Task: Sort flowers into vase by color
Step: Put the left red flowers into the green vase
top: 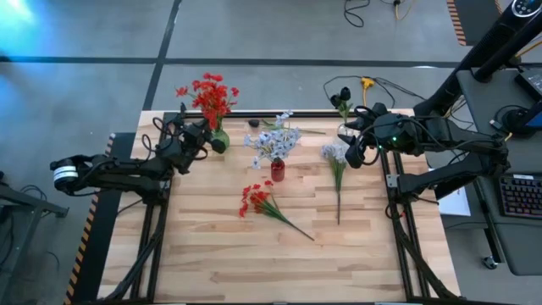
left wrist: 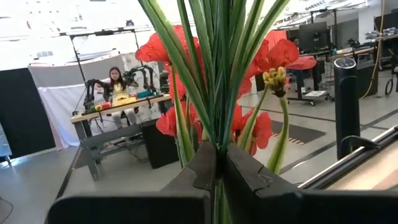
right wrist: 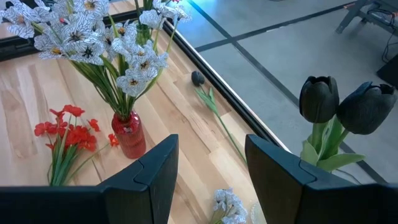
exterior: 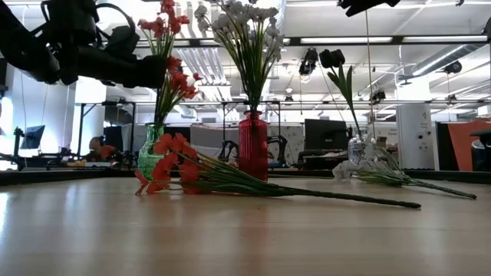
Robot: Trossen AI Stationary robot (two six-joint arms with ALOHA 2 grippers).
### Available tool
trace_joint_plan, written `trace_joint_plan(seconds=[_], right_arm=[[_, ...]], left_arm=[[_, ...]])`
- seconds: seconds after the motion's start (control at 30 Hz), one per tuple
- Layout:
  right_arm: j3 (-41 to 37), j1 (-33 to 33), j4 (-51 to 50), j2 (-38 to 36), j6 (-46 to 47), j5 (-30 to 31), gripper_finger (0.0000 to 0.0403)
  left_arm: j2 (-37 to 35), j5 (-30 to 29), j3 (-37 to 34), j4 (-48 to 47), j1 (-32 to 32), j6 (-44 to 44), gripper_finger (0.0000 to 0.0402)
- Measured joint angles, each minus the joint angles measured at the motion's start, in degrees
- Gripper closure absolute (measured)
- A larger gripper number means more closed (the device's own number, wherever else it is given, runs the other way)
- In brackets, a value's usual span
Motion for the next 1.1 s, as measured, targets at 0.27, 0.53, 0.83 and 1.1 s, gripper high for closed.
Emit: trace_joint_plan(seconds=[0.27, 0.53, 0.83, 1.1], right_arm=[[0.00, 0.00, 0.00, 0.00, 0.00, 0.00, 0.0225], [0.00, 0.00, 0.00, 0.00, 0.02, 0.00, 0.0225], [0.00, 0.01, 0.01, 0.00, 0.04, -0.02, 0.0225], [0.00, 0.00, 0.01, 0.00, 0.04, -0.02, 0.0225]], left_arm=[[-0.01, -4.88, 0.00, -0.14, 0.00, -1.09, 0.0354], [-0.01, -4.42, 0.00, -0.75, -0.07, -1.10, 0.0297], [-0.03, -6.08, 0.04, -5.65, -1.51, -5.52, 0.0245], [-0.18, -7.47, 0.04, -7.11, -2.64, -7.04, 0.0173]])
